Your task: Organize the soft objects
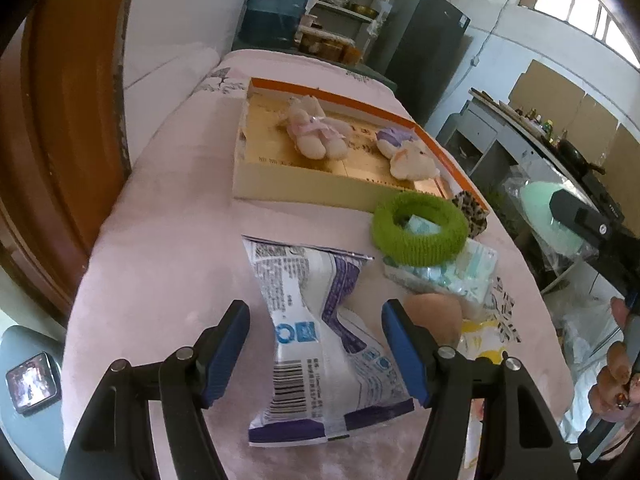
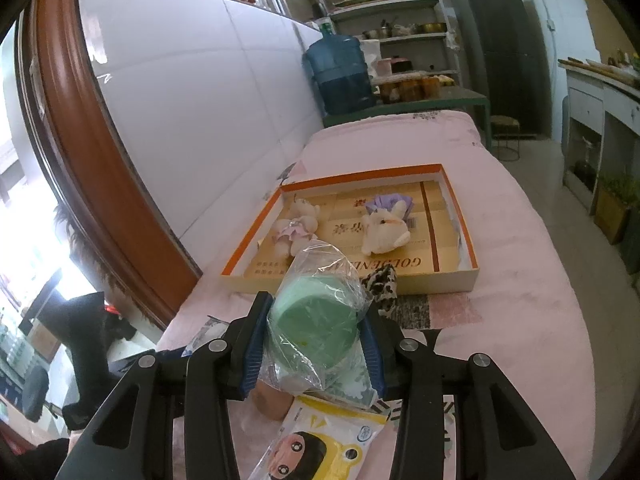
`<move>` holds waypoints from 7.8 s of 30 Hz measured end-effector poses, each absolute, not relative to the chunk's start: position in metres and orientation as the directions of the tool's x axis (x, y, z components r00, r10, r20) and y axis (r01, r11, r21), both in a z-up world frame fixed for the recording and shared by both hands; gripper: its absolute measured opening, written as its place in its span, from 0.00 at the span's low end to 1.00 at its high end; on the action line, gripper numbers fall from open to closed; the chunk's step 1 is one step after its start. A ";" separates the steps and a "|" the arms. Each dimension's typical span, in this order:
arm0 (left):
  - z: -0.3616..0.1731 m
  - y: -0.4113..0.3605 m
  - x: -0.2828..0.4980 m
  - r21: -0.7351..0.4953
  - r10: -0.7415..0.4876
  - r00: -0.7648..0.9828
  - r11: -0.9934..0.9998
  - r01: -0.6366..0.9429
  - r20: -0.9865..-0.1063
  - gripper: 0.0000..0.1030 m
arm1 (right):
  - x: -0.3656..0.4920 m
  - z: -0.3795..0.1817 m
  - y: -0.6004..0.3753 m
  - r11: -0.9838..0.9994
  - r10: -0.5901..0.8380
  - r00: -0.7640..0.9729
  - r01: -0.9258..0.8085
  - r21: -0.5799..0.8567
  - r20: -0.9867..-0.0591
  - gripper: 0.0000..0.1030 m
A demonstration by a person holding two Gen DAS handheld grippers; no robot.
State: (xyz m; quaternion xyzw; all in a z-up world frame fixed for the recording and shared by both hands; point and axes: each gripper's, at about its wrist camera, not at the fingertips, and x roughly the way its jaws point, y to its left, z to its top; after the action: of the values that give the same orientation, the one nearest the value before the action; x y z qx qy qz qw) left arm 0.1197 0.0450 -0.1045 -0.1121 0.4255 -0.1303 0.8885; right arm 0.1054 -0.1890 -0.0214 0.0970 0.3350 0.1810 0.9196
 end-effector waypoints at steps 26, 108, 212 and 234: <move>-0.108 0.038 0.113 -0.231 -0.242 0.622 0.968 0.100 -0.745 0.37 | 0.105 -0.027 -0.188 0.914 0.402 0.702 -0.275 0.297 -0.588 0.42; -0.072 -0.064 0.384 -0.136 -0.194 0.580 0.981 0.142 -0.792 0.37 | 0.412 -0.073 -0.243 0.941 0.338 0.529 -0.217 0.261 -0.778 0.42; 0.002 0.000 0.136 -0.150 -0.210 0.777 0.977 0.150 -0.594 0.69 | 0.127 -0.010 -0.210 0.964 0.266 0.690 -0.187 0.189 -0.673 0.61; -0.027 0.013 0.084 -0.128 -0.211 0.794 0.977 0.168 -0.570 0.69 | 0.073 -0.078 -0.168 0.966 0.260 0.568 -0.156 0.208 -0.781 0.72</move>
State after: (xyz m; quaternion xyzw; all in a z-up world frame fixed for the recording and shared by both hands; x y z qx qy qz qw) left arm 0.0842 0.0128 -0.0270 -0.0356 0.3048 -0.1003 0.9464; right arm 0.0732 -0.1684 -0.0783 0.0581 0.4495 0.1177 0.8836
